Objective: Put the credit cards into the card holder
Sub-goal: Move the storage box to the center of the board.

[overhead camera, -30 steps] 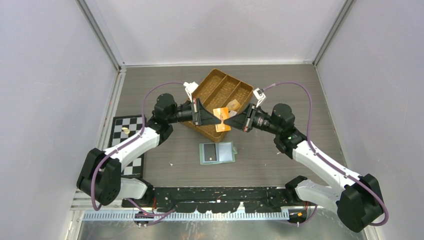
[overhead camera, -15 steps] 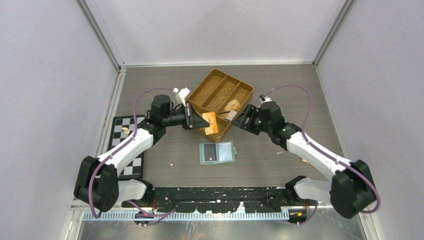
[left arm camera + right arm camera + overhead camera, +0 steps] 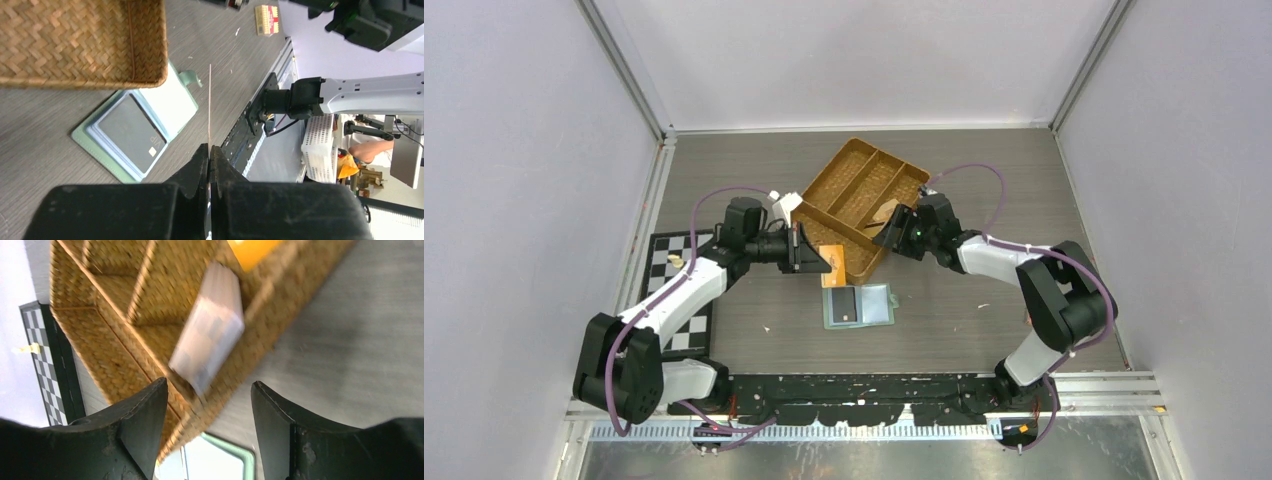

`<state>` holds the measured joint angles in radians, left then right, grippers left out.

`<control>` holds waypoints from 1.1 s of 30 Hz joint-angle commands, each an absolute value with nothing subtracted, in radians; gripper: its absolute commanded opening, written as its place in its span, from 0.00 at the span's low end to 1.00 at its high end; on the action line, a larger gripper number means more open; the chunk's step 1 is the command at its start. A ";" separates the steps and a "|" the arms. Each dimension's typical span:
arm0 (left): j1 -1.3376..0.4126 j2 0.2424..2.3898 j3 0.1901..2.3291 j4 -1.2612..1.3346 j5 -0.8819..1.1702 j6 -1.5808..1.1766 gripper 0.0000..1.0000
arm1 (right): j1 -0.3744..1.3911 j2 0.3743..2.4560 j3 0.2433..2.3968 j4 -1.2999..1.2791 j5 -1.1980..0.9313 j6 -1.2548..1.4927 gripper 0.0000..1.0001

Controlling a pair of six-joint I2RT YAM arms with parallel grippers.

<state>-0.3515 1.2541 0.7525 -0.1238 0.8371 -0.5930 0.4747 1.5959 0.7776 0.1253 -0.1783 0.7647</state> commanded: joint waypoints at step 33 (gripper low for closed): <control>-0.518 1.526 0.621 0.181 0.769 -0.810 0.00 | 0.533 1.401 0.833 -0.211 -0.332 0.762 0.57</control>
<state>-0.5152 1.4971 0.5850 0.1181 0.7834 -0.8059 0.4904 1.4502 0.9127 -0.1886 -0.2443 0.6708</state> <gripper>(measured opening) 0.010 0.588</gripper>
